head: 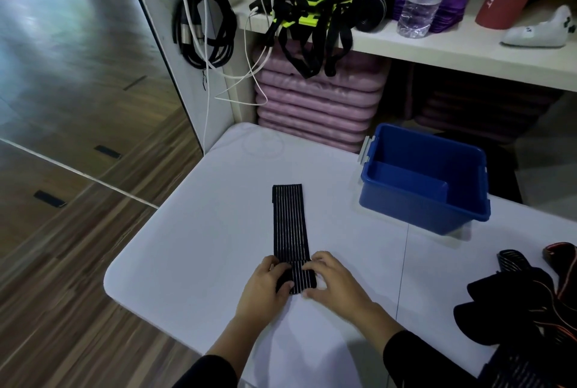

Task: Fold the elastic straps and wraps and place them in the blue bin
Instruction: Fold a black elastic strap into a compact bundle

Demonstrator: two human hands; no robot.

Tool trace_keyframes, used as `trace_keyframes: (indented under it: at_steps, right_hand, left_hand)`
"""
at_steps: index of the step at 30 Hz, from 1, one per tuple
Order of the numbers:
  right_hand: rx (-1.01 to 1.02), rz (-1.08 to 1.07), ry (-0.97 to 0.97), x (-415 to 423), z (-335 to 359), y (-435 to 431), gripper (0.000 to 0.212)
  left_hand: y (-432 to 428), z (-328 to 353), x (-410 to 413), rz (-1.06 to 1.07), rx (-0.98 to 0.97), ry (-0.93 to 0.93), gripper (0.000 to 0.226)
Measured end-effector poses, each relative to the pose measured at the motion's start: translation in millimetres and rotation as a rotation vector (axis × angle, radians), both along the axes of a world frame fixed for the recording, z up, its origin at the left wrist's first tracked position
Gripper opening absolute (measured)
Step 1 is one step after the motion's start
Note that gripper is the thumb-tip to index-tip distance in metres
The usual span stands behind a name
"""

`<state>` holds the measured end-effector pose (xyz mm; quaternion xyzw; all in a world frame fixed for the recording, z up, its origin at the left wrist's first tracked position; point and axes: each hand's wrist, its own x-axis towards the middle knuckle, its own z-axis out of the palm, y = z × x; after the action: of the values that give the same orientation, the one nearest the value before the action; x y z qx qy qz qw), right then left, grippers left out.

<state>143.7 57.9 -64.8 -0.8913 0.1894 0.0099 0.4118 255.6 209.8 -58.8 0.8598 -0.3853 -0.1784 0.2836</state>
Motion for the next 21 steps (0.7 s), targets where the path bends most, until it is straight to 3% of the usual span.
trace_keyframes:
  at_steps: [4, 11, 15, 18, 21]
  right_hand:
    - [-0.098, 0.08, 0.014, 1.0, -2.4, -3.3, 0.051]
    - [0.013, -0.04, 0.055, 7.5, 8.0, -3.9, 0.02]
    - [-0.019, -0.121, 0.095, 18.2, 12.8, 1.5, 0.02]
    - [-0.065, -0.195, 0.141, 28.0, 14.2, 3.0, 0.022]
    - [-0.149, -0.202, 0.118, 31.9, 13.8, 0.2, 0.042]
  left_hand:
    - [3.8, -3.6, 5.7, -0.096, 0.065, 0.033, 0.064]
    - [-1.7, 7.0, 15.9, 0.04, 0.035, 0.168, 0.021]
    - [-12.1, 7.0, 12.7, 0.214, 0.054, 0.23, 0.019]
    - [-19.9, 9.0, 10.8, 0.313, 0.033, 0.244, 0.039]
    - [-24.4, 10.1, 13.0, 0.236, 0.017, 0.065, 0.054]
